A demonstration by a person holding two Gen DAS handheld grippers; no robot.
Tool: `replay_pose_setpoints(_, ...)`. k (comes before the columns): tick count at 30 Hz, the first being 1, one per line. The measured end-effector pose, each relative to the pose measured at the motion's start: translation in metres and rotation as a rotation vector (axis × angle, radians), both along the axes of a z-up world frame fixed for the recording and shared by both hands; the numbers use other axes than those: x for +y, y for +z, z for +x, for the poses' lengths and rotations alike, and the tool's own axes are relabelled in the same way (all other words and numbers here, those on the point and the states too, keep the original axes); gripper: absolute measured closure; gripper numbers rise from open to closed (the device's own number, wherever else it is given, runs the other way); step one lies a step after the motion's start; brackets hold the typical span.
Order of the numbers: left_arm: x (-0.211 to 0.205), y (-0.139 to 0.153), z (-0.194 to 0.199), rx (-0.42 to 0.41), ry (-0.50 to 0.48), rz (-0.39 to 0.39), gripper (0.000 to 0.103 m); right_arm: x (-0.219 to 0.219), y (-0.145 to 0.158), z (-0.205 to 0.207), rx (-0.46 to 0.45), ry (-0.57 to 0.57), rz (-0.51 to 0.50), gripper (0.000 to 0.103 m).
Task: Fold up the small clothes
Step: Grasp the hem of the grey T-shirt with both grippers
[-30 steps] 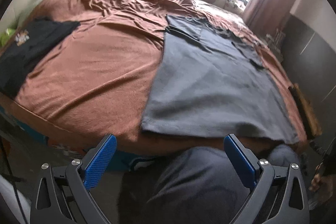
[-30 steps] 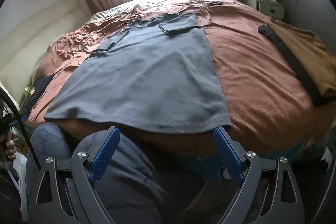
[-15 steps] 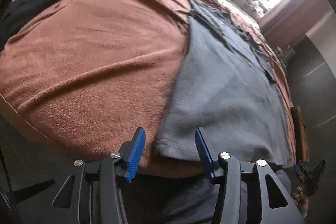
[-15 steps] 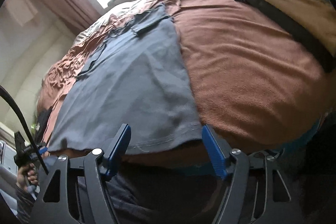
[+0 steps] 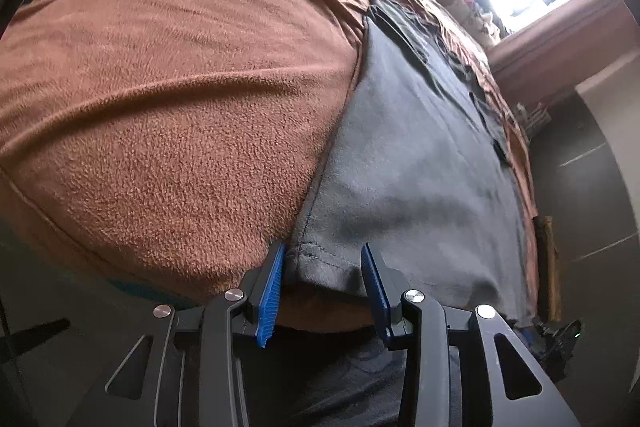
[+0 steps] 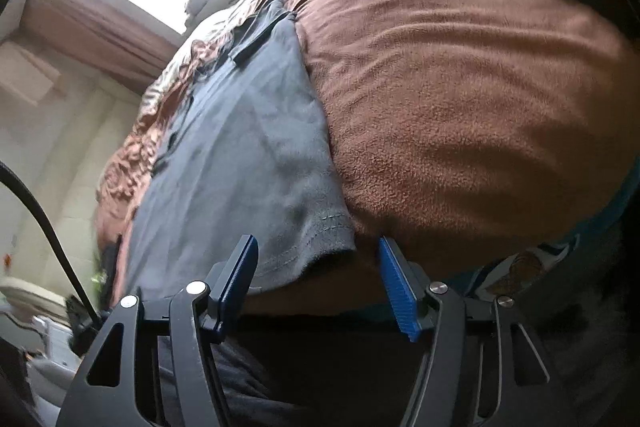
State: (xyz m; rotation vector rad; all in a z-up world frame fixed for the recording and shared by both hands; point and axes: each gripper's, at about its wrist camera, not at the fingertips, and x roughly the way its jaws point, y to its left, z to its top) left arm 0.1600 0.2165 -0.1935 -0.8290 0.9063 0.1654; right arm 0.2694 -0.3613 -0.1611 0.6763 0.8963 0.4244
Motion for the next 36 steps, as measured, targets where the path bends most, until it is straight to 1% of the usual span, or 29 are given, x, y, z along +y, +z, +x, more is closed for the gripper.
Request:
replay_pose_setpoints(3,0.004,-0.003,-0.001,-0.024,0.010,-0.042,0.062,-0.007,-0.003,0.002,-0.009,-0.022,0.070,0.044)
replay_pose_setpoints(5,0.007,-0.005,-0.002,-0.039,0.020,-0.068,0.063,-0.008,-0.004,0.005,-0.016,-0.026,0.106,0.051)
replay_pose_setpoints(7,0.009,-0.006,-0.005,-0.051,0.036,-0.095,0.063,-0.006,-0.003,0.009,-0.024,-0.021,0.127,0.053)
replay_pose_setpoints(11,0.007,-0.007,-0.016,-0.068,0.044,-0.131,0.063,0.004,-0.011,0.017,0.007,-0.014,0.137,0.059)
replay_pose_setpoints(15,0.008,-0.009,-0.021,-0.081,0.083,-0.158,0.063,0.007,-0.013,0.018,0.015,-0.042,0.147,0.059)
replay_pose_setpoints(18,0.006,-0.010,-0.024,-0.080,0.119,-0.156,0.063,0.017,-0.013,0.016,0.014,-0.056,0.124,0.060)
replay_pose_setpoints(20,0.009,-0.013,-0.025,-0.094,0.169,-0.192,0.063,0.018,-0.012,0.013,0.021,-0.070,0.104,0.069)
replay_pose_setpoints(21,0.010,-0.015,-0.027,-0.103,0.198,-0.209,0.063,0.016,-0.013,0.015,0.029,-0.083,0.110,0.073)
replay_pose_setpoints(23,0.011,-0.015,-0.026,-0.109,0.226,-0.214,0.064,0.016,-0.015,0.018,0.042,-0.098,0.130,0.083)
replay_pose_setpoints(26,0.007,-0.015,-0.026,-0.117,0.249,-0.203,0.064,0.016,-0.017,0.021,0.041,-0.108,0.146,0.090)
replay_pose_setpoints(27,0.007,-0.015,-0.026,-0.121,0.255,-0.205,0.064,0.016,-0.017,0.022,0.038,-0.108,0.145,0.091)
replay_pose_setpoints(28,0.008,-0.016,-0.027,-0.121,0.257,-0.212,0.068,0.017,-0.017,0.021,0.035,-0.107,0.144,0.093)
replay_pose_setpoints(29,0.009,-0.017,-0.027,-0.109,0.258,-0.213,0.082,0.017,-0.017,0.021,0.034,-0.106,0.144,0.094)
replay_pose_setpoints(30,0.012,-0.019,-0.027,-0.086,0.259,-0.215,0.089,0.017,-0.016,0.021,0.031,-0.105,0.154,0.095)
replay_pose_setpoints(32,0.016,-0.022,-0.034,-0.096,0.260,-0.253,0.093,0.015,-0.016,0.018,0.023,-0.102,0.174,0.097)
replay_pose_setpoints(33,0.017,-0.022,-0.036,-0.101,0.258,-0.260,0.094,0.013,-0.016,0.016,0.018,-0.102,0.180,0.098)
replay_pose_setpoints(36,0.015,-0.014,-0.039,-0.120,0.240,-0.243,0.095,0.003,-0.014,0.012,0.004,-0.103,0.208,0.099)
